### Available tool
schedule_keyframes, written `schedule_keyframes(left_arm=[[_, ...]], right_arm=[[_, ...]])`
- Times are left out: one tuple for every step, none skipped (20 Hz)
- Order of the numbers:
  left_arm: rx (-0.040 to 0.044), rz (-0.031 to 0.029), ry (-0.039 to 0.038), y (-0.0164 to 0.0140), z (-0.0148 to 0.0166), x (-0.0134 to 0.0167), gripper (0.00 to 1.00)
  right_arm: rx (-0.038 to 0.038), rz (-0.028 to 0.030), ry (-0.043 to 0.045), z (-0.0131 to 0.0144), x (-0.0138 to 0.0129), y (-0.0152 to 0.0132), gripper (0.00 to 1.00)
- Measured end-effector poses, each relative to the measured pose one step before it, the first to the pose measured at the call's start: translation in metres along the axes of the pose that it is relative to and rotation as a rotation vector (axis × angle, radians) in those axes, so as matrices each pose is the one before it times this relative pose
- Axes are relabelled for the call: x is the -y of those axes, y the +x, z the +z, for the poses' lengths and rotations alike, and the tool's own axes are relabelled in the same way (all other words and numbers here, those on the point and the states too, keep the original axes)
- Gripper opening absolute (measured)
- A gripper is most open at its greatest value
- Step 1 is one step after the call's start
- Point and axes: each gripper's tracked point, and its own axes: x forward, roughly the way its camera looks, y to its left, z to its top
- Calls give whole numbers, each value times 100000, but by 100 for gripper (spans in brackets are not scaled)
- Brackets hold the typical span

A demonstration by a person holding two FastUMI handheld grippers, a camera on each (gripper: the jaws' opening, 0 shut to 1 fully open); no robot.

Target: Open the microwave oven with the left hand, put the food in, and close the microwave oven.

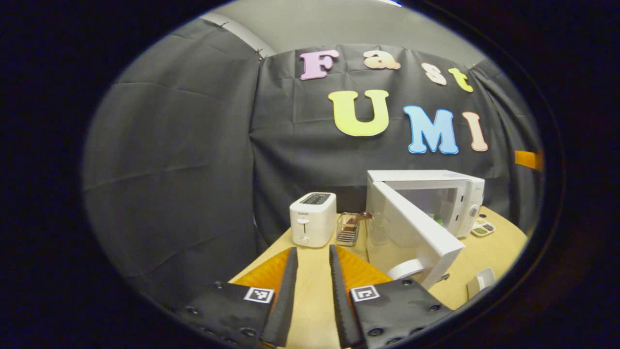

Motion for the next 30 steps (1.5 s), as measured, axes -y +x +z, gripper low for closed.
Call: schedule_keyframes(left_arm=[[-1504,-509,-853,-53,-476,705,35],[-1788,-2221,105,122,-570,856,23],[-1695,-917,937,-182,-993,518,21],[-1521,-1689,1250,-44,-504,669,18],[-50,3252,2595,186,-144,71,16],[-1756,-3299,1266,501,-627,826,10],[-1060,-555,362,-752,-323,515,10],[-371,-714,543,-88,112,567,7],[-317,1748,1675,264,-119,55,7],[-27,444,780,-346,157,323,9],[89,-639,-642,-335,137,700,10],[-60,-892,-579,-217,121,666,7],[213,-562,553,-187,17,693,7],[331,-13,1283,-78,195,672,10],[345,-92,1411,-42,81,645,10],[154,-627,926,-45,158,820,10],[18,-870,364,-93,-8,739,10],[295,-1180,6,-63,249,908,10],[353,-1102,336,-27,62,887,7],[363,-811,559,246,239,829,10],[363,-1148,176,77,307,810,10],[104,-1378,-451,140,173,932,10],[85,-1715,-747,110,158,868,7],[394,-2114,-527,300,353,899,7],[289,-2241,169,289,106,911,10],[0,-2133,545,575,209,752,7],[-476,-1871,256,554,65,566,7],[-189,-2482,-141,867,351,692,7],[367,-2447,-420,532,221,672,7],[179,-2039,-207,593,262,535,7]], right_arm=[[70,224,971,26,458,-502,98],[67,-507,403,42,708,-468,98],[-5,-443,-122,38,688,-410,98],[86,-414,-353,5,584,-537,98],[332,-377,-548,30,551,-519,98],[139,-269,-678,127,600,-417,98],[129,-218,-459,47,550,-466,98],[241,-329,-107,90,580,-413,98],[135,-108,36,104,530,-373,98],[-67,-126,45,5,451,-300,98],[108,-315,1,123,591,-315,98],[-76,106,-152,-12,482,-285,98],[-242,122,-238,19,488,-230,98],[23,-261,-1,105,518,-249,98],[358,-351,376,257,579,-312,98],[147,-86,284,177,459,-247,98],[37,-171,-146,26,404,-255,98],[100,-42,-577,122,450,-351,98],[-187,120,-687,-32,344,-191,98],[-501,273,-654,-162,293,-311,98],[-437,-188,-442,-79,346,-265,98],[-400,-560,-131,49,251,-119,98],[-715,-839,301,-51,248,-86,98],[-218,-805,710,114,52,-178,98],[566,-920,357,284,-2,-27,98],[-57,-1580,-274,70,121,-14,98],[-931,-1159,130,-154,83,86,97],[-486,-316,819,-70,-230,-16,98],[410,-163,561,179,-38,-282,98],[131,-984,-349,95,-136,143,98]])
